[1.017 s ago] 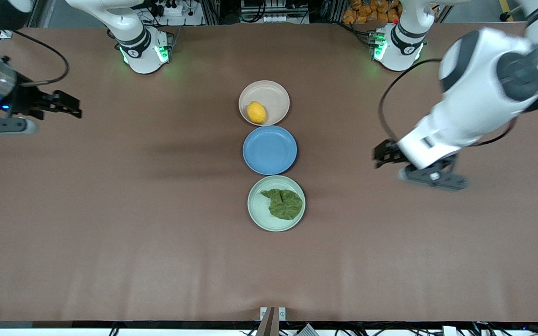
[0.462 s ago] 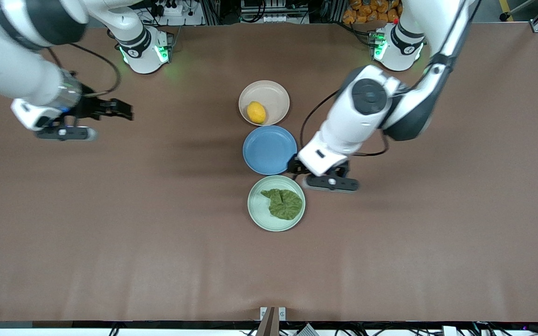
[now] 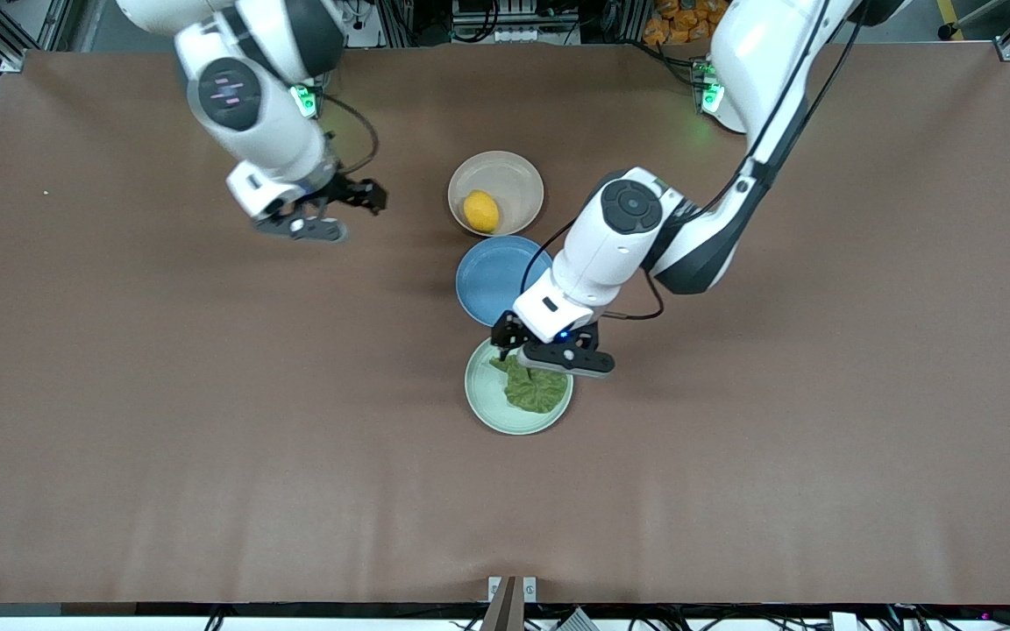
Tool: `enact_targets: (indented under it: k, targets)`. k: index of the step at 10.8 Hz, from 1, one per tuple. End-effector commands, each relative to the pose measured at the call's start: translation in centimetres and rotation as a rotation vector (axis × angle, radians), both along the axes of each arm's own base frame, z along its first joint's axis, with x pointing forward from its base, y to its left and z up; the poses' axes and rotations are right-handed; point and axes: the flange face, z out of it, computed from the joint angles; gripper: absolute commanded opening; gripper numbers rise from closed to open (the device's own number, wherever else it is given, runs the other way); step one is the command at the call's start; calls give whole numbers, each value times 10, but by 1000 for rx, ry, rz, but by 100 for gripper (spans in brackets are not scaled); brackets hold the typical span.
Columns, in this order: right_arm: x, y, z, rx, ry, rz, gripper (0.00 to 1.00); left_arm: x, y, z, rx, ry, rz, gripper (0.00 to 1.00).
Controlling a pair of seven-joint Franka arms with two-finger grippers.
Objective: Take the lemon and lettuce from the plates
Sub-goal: 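Lower the left gripper onto the lettuce while the right gripper reaches the lemon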
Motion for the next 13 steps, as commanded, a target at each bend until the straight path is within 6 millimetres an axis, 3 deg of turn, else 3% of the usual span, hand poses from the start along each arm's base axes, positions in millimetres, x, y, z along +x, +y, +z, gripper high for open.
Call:
enact_targets:
  k: [1,5,8,10,13]
  targets:
    - [-41,36,-7,-28,12,-51,100,2,-19,-42,13,-100,-46,100]
    - [-82,83,-56,-37,-3,47,100,-1,-22,-122,16,-136,-73,100]
    - [-78,107,-82,-35,-8,150,100,-7,-22,-143,49,-130,-74,100]
    - [-87,133,-98,-12,-45,193,100,-10,-20,-164,64,-107,-74,100]
    - [-100,167,-147,18,-107,185,100,-8,-11,-188,91,-91,-69,100]
